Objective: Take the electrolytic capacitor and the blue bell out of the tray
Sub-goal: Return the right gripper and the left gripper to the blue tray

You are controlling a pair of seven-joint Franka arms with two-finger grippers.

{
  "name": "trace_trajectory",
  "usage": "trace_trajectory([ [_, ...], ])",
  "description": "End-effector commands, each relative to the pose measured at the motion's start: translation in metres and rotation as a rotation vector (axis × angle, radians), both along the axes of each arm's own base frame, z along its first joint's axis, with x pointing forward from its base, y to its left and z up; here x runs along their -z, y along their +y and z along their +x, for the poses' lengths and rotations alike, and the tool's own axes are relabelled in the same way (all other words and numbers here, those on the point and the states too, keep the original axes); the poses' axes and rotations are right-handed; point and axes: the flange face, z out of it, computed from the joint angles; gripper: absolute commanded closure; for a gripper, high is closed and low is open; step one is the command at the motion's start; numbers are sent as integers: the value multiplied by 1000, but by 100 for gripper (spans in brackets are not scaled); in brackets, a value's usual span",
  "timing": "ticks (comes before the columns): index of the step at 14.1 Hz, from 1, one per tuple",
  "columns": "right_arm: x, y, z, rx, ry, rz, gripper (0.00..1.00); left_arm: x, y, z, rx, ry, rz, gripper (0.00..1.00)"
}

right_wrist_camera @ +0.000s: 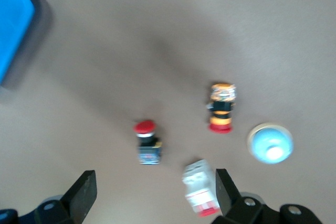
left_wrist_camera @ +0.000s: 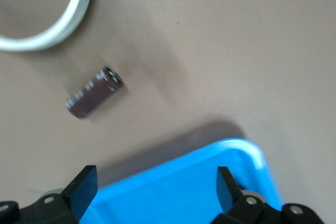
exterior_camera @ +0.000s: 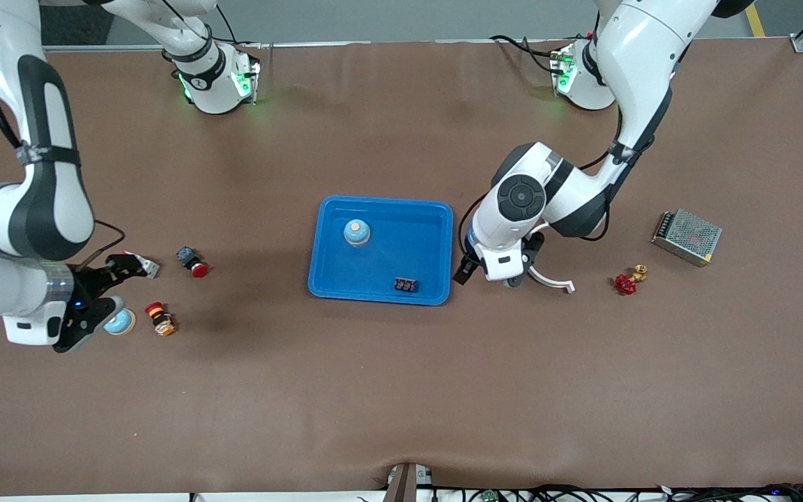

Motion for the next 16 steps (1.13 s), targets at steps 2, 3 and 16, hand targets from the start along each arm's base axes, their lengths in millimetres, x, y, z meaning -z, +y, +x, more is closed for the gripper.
trace_trajectory([
  [2, -25, 79, -26, 204, 19, -41, 0, 16, -36, -2, -230, -11, -42, 0],
  [3, -33, 109, -32, 247, 13, -63, 0, 24, -46, -2, -282, -16, -27, 0],
  [16, 81, 351, -193, 626, -186, -78, 0, 67, -120, 1, -359, -94, 0, 0],
])
